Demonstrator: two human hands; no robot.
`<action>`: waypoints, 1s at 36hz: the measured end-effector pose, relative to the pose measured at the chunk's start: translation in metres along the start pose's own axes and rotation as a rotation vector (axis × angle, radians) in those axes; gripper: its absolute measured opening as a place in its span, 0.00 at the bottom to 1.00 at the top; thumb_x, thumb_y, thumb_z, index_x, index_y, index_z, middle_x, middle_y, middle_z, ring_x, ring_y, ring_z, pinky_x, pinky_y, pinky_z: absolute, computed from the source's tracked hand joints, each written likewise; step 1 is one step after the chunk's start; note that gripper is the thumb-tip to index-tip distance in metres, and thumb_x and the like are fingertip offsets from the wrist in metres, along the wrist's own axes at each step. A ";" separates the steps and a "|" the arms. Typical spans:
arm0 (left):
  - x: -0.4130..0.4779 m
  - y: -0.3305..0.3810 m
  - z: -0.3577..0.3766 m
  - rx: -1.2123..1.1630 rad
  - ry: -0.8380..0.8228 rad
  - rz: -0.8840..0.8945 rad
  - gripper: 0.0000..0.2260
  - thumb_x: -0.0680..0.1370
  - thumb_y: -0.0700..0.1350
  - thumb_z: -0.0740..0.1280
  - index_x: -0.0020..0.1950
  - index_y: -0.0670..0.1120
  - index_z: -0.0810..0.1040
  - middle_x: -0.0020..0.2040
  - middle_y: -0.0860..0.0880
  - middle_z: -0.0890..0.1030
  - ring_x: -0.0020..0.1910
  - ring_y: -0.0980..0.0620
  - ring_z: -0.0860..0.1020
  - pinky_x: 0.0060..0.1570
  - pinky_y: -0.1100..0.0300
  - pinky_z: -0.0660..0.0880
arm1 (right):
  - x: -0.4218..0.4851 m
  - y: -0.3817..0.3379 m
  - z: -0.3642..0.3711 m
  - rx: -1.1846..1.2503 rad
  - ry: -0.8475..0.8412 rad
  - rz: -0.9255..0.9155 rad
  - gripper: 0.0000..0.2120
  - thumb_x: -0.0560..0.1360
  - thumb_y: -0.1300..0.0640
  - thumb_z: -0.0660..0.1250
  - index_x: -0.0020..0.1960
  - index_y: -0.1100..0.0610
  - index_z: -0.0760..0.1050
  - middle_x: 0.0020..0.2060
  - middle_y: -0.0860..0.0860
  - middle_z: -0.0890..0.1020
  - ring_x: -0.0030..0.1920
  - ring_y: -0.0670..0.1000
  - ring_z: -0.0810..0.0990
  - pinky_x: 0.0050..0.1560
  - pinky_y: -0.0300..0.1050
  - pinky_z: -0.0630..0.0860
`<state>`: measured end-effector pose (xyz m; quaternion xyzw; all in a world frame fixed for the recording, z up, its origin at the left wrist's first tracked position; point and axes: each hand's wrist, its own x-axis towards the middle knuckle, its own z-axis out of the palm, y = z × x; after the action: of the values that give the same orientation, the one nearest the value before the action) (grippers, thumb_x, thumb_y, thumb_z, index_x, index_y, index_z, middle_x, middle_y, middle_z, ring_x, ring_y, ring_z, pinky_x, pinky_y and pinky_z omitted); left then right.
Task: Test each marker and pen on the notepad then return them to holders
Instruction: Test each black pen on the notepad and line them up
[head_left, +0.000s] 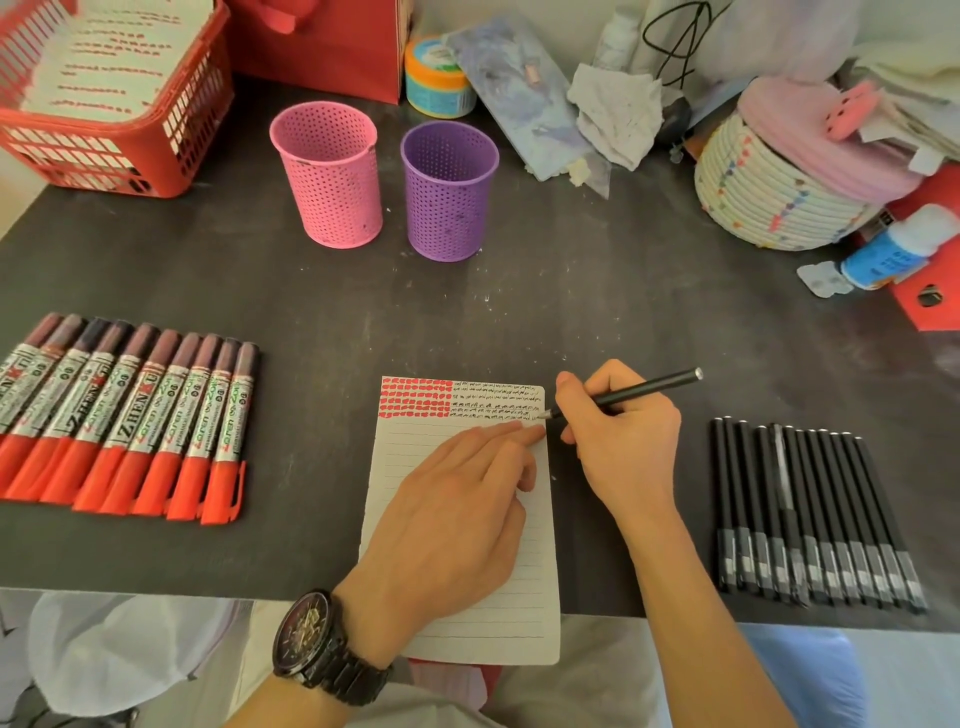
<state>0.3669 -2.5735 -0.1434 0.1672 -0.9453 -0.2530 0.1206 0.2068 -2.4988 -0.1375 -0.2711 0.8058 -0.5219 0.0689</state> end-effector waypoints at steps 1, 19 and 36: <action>0.000 0.000 0.000 -0.004 -0.003 -0.006 0.07 0.81 0.51 0.53 0.52 0.55 0.70 0.69 0.56 0.75 0.69 0.56 0.71 0.68 0.64 0.60 | 0.000 0.000 0.000 0.002 -0.002 0.001 0.14 0.78 0.55 0.71 0.34 0.54 0.75 0.25 0.45 0.80 0.26 0.41 0.79 0.31 0.29 0.72; 0.001 0.000 0.000 0.051 0.064 0.011 0.12 0.81 0.50 0.54 0.60 0.54 0.74 0.64 0.55 0.74 0.63 0.55 0.71 0.65 0.62 0.65 | -0.001 0.000 0.000 -0.011 0.017 -0.002 0.13 0.78 0.56 0.70 0.35 0.56 0.75 0.25 0.46 0.80 0.26 0.42 0.80 0.31 0.30 0.73; 0.014 -0.010 -0.007 -0.204 0.065 -0.150 0.28 0.83 0.53 0.54 0.75 0.72 0.40 0.68 0.71 0.68 0.63 0.69 0.68 0.63 0.74 0.63 | -0.001 -0.020 -0.018 0.599 0.055 0.211 0.14 0.79 0.48 0.60 0.43 0.54 0.79 0.33 0.54 0.82 0.30 0.50 0.77 0.29 0.41 0.71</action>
<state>0.3590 -2.5901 -0.1408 0.2321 -0.8951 -0.3507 0.1482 0.2083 -2.4900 -0.1120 -0.1398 0.6415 -0.7330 0.1777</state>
